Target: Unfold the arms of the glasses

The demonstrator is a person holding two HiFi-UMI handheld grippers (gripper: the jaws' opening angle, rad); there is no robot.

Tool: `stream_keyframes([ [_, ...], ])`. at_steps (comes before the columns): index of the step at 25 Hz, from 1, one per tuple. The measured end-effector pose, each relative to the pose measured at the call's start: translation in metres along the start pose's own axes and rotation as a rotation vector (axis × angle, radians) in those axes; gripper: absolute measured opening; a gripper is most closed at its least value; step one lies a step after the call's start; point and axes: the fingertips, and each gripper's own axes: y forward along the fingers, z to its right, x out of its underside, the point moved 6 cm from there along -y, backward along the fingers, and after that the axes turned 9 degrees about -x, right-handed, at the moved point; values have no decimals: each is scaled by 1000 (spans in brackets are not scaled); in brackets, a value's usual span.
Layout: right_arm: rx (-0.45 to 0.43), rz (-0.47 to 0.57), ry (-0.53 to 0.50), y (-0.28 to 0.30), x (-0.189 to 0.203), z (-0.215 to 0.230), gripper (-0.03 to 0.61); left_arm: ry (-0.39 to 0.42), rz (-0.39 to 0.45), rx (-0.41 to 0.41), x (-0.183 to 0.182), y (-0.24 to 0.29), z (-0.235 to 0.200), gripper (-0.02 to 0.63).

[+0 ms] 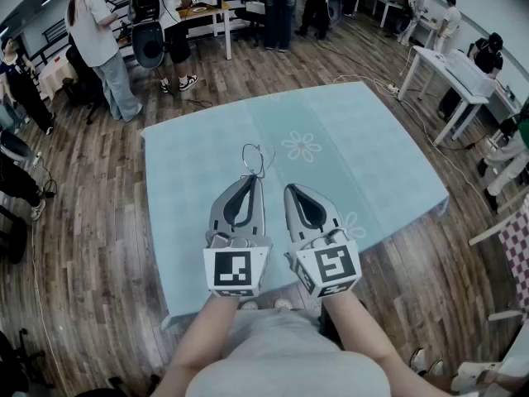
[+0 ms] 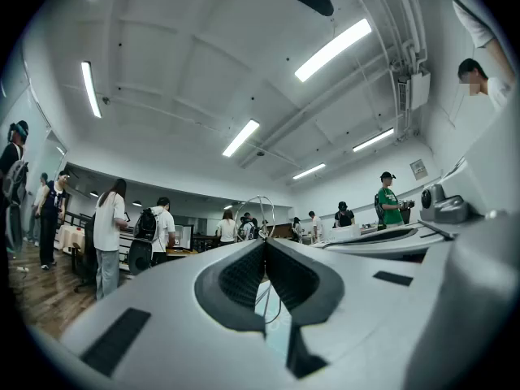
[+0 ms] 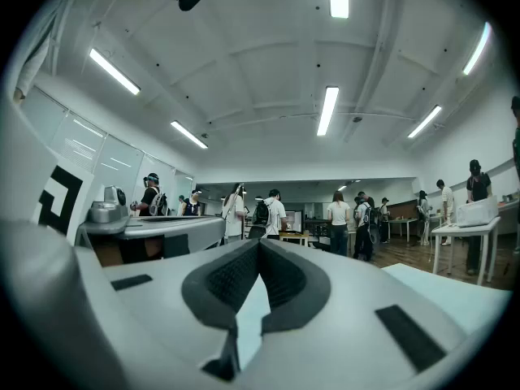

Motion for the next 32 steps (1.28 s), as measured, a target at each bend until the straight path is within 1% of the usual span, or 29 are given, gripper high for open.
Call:
stream_keyframes([
  [6, 0, -4, -1, 0, 1, 0, 8, -8, 1, 3, -1, 0, -1, 11],
  [10, 27, -15, 9, -1, -4, 2, 8, -31, -7, 5, 0, -1, 1, 11],
  [14, 2, 15, 7, -2, 0, 1, 8, -39, -8, 10, 0, -2, 0, 11],
  [18, 7, 25, -1, -3, -5, -2, 8, -58, -9, 17, 0, -4, -3, 11],
  [21, -7, 28, -5, -2, -3, -2, 8, -94, -18, 33, -1, -3, -4, 11],
  [24, -7, 26, 0, -1, -2, 0, 8, -141, -31, 53, -1, -1, -6, 11],
  [28, -7, 26, 5, 1, -1, 1, 8, -184, -47, 76, -1, 1, -8, 11],
  [32, -8, 22, 10, 3, 2, 0, 8, -287, -73, 98, 1, 3, -12, 11],
])
